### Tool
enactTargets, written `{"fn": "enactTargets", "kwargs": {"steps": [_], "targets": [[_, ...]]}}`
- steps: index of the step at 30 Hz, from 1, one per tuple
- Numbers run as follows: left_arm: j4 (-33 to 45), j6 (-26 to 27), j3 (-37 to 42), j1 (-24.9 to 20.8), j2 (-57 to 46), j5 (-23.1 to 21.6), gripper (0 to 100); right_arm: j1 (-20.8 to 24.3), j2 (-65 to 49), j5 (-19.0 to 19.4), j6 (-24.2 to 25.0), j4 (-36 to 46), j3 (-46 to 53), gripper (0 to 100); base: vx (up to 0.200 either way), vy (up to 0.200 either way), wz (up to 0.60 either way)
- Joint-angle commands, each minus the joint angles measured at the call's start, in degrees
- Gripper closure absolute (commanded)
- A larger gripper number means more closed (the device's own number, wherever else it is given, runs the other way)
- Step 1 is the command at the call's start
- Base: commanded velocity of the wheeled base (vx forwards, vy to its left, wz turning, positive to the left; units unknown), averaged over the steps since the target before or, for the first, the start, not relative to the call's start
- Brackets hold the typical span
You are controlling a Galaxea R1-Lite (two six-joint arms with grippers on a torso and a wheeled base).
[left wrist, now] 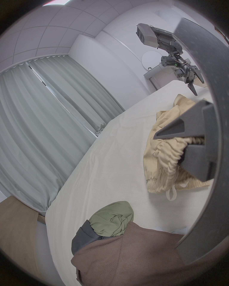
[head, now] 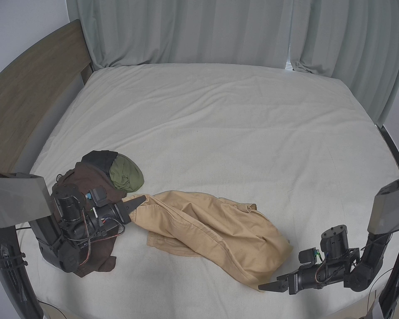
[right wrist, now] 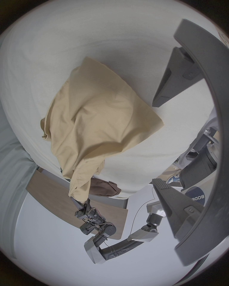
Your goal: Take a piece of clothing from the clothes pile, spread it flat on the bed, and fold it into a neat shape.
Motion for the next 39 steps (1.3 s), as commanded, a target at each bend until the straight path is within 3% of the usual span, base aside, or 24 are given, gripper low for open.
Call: {"fn": "enactTargets", "kwargs": {"steps": [1,7,15,24,39], "targets": [[-0.12,0.0,-0.04,-0.05,0.09,0.01,100,1.88,6.24,-0.08,2.26,-4.17,2.14,0,0.0,0.0,0.0],[-0.12,0.0,-0.04,0.04,0.09,0.01,100,3.2,10.2,-0.43,4.36,-9.97,3.64,0,0.0,0.0,0.0],[-0.12,0.0,0.05,-0.05,0.09,0.01,100,4.61,20.3,-2.72,5.33,-24.12,6.8,0,0.0,0.0,0.0],[-0.12,-0.09,0.05,-0.05,0.18,0.01,100,5.93,19.34,-2.63,8.06,-24.39,6.45,0,0.0,0.0,0.0],[-0.12,-0.09,0.14,-0.49,0.62,0.01,100,6.72,12.39,-2.1,8.14,-24.39,6.18,0,0.0,0.0,0.0]]}}
